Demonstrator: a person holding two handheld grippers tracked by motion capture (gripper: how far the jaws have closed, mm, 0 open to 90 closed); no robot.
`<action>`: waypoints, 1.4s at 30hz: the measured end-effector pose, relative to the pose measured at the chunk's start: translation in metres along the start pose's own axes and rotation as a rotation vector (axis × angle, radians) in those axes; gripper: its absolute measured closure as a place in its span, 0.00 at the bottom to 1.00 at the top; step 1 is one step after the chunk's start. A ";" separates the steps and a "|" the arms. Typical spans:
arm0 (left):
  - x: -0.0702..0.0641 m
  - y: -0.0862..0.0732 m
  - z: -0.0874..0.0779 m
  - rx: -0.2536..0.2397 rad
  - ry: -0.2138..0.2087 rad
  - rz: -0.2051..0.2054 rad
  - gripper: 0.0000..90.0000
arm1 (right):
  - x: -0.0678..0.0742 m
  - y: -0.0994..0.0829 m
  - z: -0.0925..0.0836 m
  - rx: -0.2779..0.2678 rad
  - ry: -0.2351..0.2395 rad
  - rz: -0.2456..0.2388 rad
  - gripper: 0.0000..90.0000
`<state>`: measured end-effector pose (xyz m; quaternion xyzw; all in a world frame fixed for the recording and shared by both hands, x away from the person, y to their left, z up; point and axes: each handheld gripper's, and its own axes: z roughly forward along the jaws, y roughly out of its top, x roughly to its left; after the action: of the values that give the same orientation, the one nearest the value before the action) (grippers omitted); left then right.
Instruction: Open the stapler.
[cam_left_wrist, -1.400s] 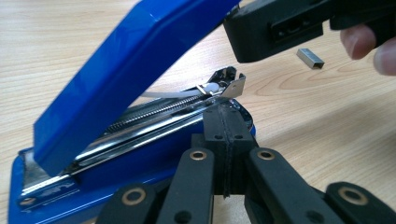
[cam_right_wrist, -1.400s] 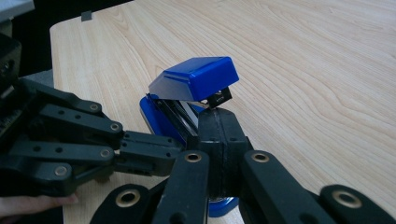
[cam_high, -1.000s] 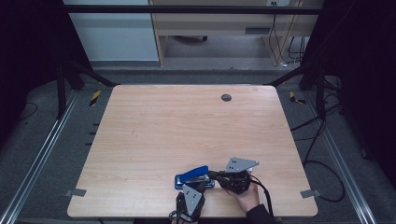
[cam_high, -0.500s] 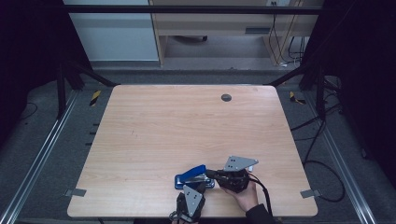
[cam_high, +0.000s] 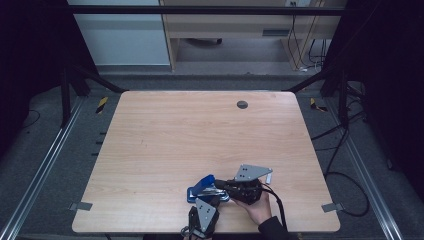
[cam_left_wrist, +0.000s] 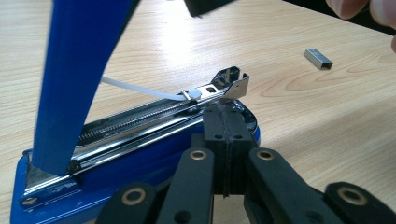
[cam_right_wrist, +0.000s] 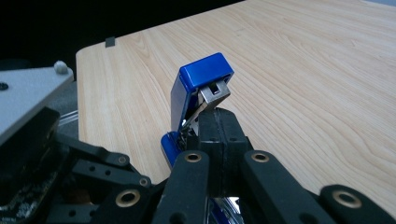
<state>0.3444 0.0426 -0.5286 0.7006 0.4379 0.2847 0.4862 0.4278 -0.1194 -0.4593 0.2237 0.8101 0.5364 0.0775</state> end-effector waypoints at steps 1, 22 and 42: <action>0.000 0.000 0.000 -0.001 0.002 0.002 1.00 | 0.000 0.001 0.001 -0.002 0.004 0.001 1.00; 0.000 0.000 0.000 -0.002 0.002 0.004 1.00 | 0.005 0.013 0.014 0.000 0.026 0.008 1.00; -0.001 -0.001 0.000 -0.005 0.005 0.008 1.00 | 0.009 0.021 0.024 0.014 0.037 0.005 1.00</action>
<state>0.3434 0.0418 -0.5293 0.7003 0.4356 0.2897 0.4857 0.4342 -0.0888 -0.4489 0.2161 0.8146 0.5349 0.0597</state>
